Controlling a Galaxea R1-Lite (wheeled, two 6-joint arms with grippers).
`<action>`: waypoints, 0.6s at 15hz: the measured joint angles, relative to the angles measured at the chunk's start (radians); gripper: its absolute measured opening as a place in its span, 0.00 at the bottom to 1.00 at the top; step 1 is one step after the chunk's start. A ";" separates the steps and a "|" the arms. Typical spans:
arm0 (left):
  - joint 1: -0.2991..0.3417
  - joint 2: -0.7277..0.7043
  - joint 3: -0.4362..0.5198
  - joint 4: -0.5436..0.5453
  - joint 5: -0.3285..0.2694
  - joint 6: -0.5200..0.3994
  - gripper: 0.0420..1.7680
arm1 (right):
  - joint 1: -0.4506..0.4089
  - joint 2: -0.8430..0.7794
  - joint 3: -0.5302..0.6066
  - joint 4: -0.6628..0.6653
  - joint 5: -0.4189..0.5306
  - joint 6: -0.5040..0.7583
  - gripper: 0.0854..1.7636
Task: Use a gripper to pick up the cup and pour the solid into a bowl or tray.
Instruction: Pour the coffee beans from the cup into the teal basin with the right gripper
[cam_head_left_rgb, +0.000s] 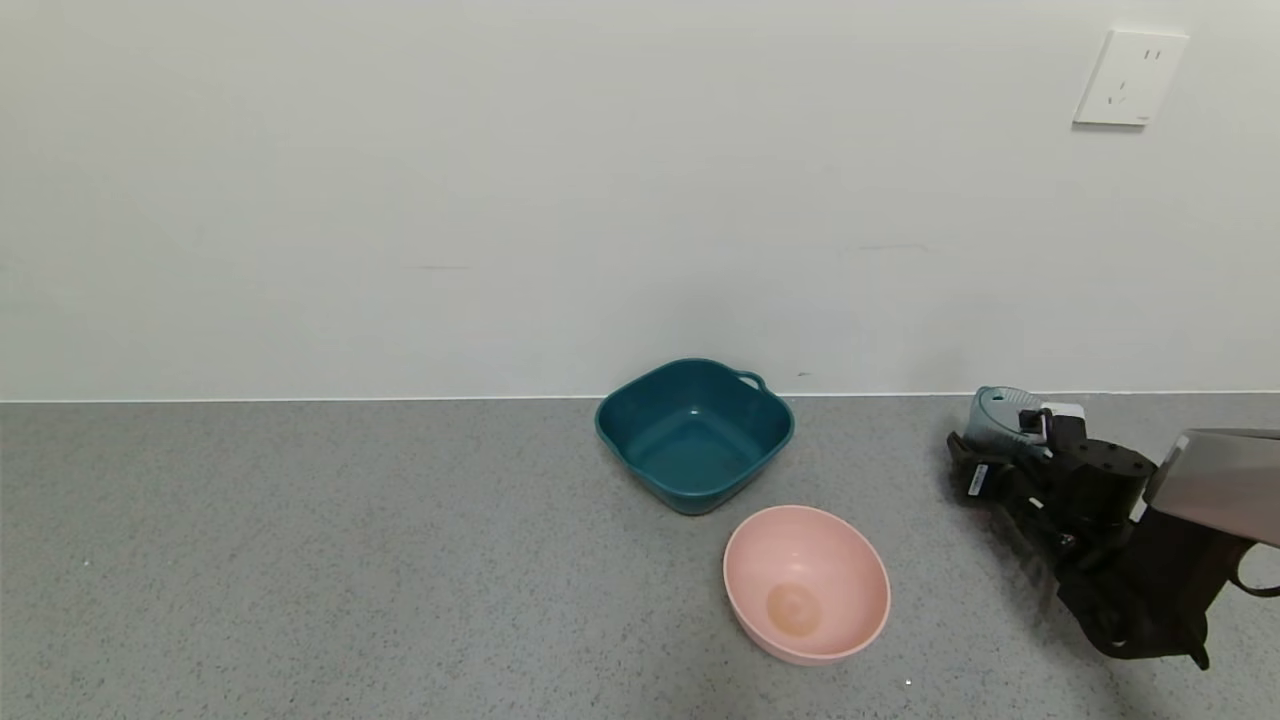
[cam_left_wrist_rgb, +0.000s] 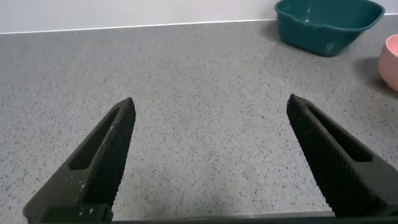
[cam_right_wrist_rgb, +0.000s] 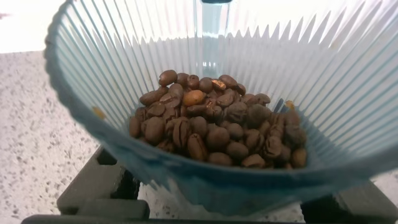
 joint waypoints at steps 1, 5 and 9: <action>0.000 0.000 0.000 0.000 0.000 0.000 0.99 | 0.000 -0.010 0.000 0.013 0.002 -0.001 0.77; 0.000 0.000 0.000 0.000 0.000 0.000 0.99 | 0.004 -0.090 -0.024 0.171 0.015 -0.018 0.77; 0.000 0.000 0.000 -0.001 0.000 0.000 0.99 | 0.009 -0.165 -0.125 0.332 0.017 -0.083 0.77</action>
